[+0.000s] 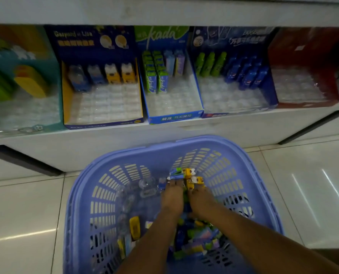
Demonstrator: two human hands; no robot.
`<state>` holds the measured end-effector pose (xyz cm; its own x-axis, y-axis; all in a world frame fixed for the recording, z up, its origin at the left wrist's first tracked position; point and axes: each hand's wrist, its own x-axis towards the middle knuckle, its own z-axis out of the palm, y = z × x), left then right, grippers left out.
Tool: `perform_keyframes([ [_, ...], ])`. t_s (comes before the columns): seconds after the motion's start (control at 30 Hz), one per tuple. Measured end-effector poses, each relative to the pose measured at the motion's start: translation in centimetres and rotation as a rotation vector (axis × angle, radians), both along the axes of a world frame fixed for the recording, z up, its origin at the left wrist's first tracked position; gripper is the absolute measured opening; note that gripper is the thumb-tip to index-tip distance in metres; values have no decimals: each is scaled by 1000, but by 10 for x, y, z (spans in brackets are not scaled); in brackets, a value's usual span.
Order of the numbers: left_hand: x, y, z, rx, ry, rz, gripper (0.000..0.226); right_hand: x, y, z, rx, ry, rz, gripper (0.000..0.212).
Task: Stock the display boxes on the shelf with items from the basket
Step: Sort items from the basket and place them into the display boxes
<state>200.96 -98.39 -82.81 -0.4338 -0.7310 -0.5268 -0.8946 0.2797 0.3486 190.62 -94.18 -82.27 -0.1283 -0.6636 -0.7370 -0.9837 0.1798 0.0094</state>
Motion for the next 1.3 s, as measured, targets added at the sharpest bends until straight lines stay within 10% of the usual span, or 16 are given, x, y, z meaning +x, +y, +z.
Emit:
perform_keyframes([
  [0.17,-2,-1,-4,121,24,115,29,-10,-7,8,-20,9,26,74],
  [0.5,14,-28,66,848,779,700,23,-24,-24,85,-405,-521,-309,45],
  [0.77,40,-51,148,715,961,594,17,-13,-34,171,-438,-883,-408,17],
  [1.3,76,-71,223,701,1342,761,21,-17,-28,254,-943,-1243,-690,29],
])
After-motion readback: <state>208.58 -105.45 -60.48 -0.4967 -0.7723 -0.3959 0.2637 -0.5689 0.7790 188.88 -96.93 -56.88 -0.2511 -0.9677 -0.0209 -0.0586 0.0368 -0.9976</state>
